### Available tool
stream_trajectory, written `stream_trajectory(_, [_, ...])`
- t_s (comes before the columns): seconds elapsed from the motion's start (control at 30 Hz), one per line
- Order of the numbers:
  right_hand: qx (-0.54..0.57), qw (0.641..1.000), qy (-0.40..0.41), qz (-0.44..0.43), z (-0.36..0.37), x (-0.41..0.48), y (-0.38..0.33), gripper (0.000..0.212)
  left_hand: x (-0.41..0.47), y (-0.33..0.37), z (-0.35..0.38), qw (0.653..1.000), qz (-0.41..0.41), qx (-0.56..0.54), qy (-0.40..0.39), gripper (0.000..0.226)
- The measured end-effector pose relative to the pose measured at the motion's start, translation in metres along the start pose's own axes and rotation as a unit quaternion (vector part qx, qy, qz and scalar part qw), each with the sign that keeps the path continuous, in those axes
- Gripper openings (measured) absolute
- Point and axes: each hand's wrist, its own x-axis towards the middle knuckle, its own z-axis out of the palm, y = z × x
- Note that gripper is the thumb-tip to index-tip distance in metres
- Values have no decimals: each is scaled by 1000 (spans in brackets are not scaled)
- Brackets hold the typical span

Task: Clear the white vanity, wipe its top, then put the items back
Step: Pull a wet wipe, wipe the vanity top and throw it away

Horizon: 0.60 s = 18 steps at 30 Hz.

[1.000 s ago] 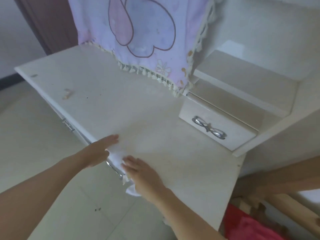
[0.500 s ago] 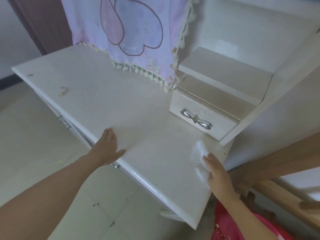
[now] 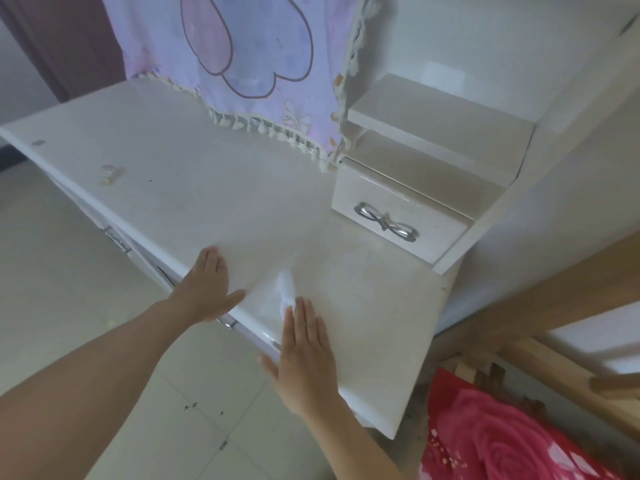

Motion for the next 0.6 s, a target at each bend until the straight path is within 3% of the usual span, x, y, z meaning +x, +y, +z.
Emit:
stream_trajectory(0.17, [27, 981, -1, 191, -29, -7, 64, 125, 2, -5, -6, 1000, 5, 18, -19, 77])
stream_trajectory(0.27, [35, 963, -19, 267, -49, 5, 103, 97, 2, -5, -4, 999, 2, 30, -21, 77])
stream_trajectory(0.37, [27, 959, -11, 282, -54, 26, 132, 79, 3, -3, -4, 1000, 5, 15, -17, 78])
stream_trajectory(0.5, [-25, 962, 14, 271, -48, 33, 149, 76, 2, -7, -2, 1000, 21, 5, -12, 80])
stream_trajectory(0.6, [-32, 970, -9, 239, -40, 36, 119, 84, 4, -15, -1, 999, 50, 2, 13, 78])
